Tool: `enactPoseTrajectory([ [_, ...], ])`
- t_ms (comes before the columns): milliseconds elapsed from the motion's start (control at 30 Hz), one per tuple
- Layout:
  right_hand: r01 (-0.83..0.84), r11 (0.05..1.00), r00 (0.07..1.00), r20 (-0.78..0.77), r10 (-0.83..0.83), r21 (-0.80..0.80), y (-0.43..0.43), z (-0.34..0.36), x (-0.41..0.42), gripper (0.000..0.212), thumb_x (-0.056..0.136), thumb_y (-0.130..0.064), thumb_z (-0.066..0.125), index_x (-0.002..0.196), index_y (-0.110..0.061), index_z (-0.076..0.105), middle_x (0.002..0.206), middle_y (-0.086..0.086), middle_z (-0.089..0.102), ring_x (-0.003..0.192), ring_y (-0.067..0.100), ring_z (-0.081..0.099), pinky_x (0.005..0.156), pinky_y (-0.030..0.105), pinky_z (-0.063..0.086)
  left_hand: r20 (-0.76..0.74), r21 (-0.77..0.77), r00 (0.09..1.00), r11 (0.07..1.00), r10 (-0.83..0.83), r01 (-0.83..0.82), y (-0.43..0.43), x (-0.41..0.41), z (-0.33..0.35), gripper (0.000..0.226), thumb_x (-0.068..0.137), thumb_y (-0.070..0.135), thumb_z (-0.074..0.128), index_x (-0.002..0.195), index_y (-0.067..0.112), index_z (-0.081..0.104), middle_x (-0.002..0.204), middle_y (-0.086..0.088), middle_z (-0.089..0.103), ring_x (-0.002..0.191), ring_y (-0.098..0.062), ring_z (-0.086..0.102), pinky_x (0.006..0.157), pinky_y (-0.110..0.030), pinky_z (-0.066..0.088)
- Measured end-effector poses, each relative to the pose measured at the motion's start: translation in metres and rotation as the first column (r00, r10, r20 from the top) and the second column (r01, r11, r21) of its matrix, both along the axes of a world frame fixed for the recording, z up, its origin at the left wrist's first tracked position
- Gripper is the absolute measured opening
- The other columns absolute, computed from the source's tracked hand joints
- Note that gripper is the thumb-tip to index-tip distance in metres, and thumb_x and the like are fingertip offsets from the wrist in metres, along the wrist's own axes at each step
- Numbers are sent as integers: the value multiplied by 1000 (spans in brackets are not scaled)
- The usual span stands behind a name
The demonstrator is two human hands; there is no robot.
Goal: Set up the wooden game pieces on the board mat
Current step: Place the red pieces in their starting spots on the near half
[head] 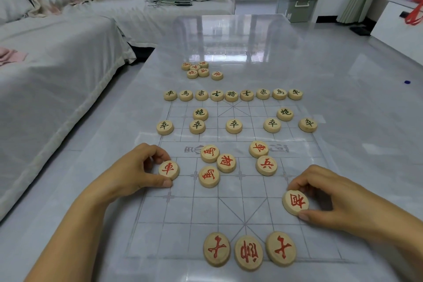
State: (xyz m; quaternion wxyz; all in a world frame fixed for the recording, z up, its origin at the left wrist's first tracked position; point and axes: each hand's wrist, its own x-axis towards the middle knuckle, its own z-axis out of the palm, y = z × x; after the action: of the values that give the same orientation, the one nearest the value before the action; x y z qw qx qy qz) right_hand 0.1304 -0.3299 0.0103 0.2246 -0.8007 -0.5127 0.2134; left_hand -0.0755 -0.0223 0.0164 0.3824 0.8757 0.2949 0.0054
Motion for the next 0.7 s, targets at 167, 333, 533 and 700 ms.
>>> enactPoseTrajectory([
  [167,-38,999,999,-25,38,-10,-3,3,-1,44,65,-53,62,106,-51,47,115,-21,44,104,5,49,85,13,41,193,150,981,988,11,-41,-15,12,3,25,69,34,77,82,37,56,93,6,56,85,-9,50,68,-20,38],
  [333,-9,1000,998,-64,7,-29,-2,1,-2,43,62,-55,61,102,-48,50,116,-21,43,106,5,48,85,15,43,115,493,954,850,-275,186,-62,62,16,48,70,59,61,106,27,63,101,4,57,99,-15,48,84,-28,37],
  [533,8,998,1000,-26,-9,-59,-3,2,-5,31,74,-40,69,96,-42,48,114,-23,39,105,3,45,84,14,42,-305,692,914,597,-267,405,-82,102,9,47,80,52,57,116,21,57,115,-4,54,106,-23,48,81,-30,30],
  [700,-9,998,1000,-4,9,-69,0,7,-6,27,75,-42,68,95,-42,49,112,-24,38,104,3,43,83,14,42,-63,536,939,782,-339,318,-77,89,24,31,84,34,58,114,27,57,107,4,50,99,-17,49,88,-29,34],
])
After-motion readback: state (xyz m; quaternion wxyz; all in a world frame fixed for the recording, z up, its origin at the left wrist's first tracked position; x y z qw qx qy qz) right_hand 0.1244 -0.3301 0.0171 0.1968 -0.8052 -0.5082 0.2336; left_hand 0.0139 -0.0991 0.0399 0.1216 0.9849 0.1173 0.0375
